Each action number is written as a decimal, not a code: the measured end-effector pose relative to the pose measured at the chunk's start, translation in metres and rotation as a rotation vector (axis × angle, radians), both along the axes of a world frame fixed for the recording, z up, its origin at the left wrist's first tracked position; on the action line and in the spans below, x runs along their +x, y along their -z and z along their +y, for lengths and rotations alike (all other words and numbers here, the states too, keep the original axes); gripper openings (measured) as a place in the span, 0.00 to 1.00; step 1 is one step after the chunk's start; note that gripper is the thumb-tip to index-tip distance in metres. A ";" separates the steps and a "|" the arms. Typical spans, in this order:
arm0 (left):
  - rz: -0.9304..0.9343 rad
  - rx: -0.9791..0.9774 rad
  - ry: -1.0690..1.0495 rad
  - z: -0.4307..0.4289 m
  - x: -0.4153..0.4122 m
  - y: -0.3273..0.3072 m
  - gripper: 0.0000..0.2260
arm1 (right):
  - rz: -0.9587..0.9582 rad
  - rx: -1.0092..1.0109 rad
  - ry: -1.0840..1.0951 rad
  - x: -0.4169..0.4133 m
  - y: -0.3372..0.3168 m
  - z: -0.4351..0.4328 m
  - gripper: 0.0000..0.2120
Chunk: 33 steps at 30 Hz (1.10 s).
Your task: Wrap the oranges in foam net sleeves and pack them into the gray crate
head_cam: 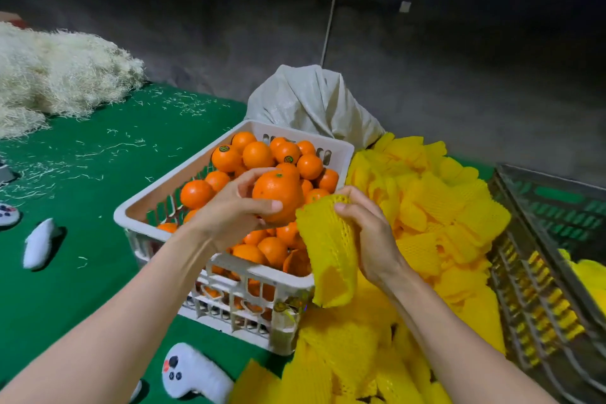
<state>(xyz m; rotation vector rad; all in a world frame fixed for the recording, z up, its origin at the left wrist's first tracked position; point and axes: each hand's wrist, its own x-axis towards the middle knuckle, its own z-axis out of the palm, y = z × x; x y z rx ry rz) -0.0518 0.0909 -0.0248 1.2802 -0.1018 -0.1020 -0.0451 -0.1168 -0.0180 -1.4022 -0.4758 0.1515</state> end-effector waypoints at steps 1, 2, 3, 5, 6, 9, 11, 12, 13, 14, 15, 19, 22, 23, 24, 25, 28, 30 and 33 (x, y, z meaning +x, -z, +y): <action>-0.007 -0.050 0.038 -0.013 0.000 0.000 0.43 | 0.012 0.012 0.001 -0.004 -0.003 -0.009 0.02; -0.002 -0.105 0.061 -0.027 0.000 0.001 0.44 | 0.024 0.026 -0.001 -0.008 -0.005 -0.019 0.02; 0.023 -0.161 0.062 -0.043 0.000 0.001 0.43 | 0.038 0.043 -0.004 -0.012 -0.007 -0.027 0.03; 0.127 -0.273 0.051 -0.076 -0.002 0.001 0.41 | 0.057 0.055 -0.014 -0.022 -0.009 -0.043 0.04; 0.177 -0.322 0.058 -0.092 -0.003 0.001 0.37 | 0.061 0.051 -0.018 -0.026 -0.009 -0.050 0.04; 0.233 -0.377 0.081 -0.134 -0.012 0.001 0.20 | 0.065 0.036 -0.021 -0.038 -0.008 -0.066 0.03; 0.222 -0.429 0.131 -0.158 -0.018 0.004 0.15 | 0.011 -0.044 0.032 -0.041 -0.006 -0.077 0.02; 0.220 -0.446 0.131 -0.167 -0.019 0.006 0.14 | -0.037 -0.103 0.084 -0.041 -0.004 -0.082 0.02; 0.219 -0.454 0.118 -0.177 -0.020 0.006 0.15 | -0.097 -0.168 0.150 -0.041 -0.001 -0.088 0.02; 0.226 -0.452 0.100 -0.184 -0.021 0.007 0.16 | -0.169 -0.237 0.232 -0.041 0.002 -0.095 0.02; 0.231 -0.448 0.086 -0.191 -0.022 0.008 0.18 | -0.250 -0.302 0.334 -0.041 0.005 -0.102 0.04; 0.226 -0.383 0.126 -0.204 -0.026 0.018 0.27 | -0.458 -0.384 0.627 -0.040 0.012 -0.127 0.04; 0.200 -0.254 0.180 -0.208 -0.029 0.026 0.43 | -0.386 -0.329 0.632 -0.038 0.015 -0.139 0.08; 0.177 -0.210 0.185 -0.209 -0.029 0.030 0.46 | -0.346 -0.310 0.629 -0.039 0.017 -0.140 0.08; 0.160 -0.193 0.177 -0.210 -0.030 0.033 0.46 | -0.313 -0.293 0.638 -0.040 0.020 -0.141 0.05; 0.153 -0.206 0.158 -0.212 -0.031 0.035 0.43 | -0.288 -0.279 0.659 -0.043 0.023 -0.140 0.03; 0.193 -0.435 0.104 -0.225 -0.033 0.041 0.27 | -0.290 -0.261 0.742 -0.051 0.039 -0.133 0.02; 0.224 -0.576 0.070 -0.233 -0.033 0.045 0.23 | -0.324 -0.303 0.770 -0.057 0.052 -0.124 0.02; 0.288 -0.520 0.014 -0.236 -0.034 0.047 0.30 | -0.372 -0.339 0.778 -0.060 0.059 -0.121 0.05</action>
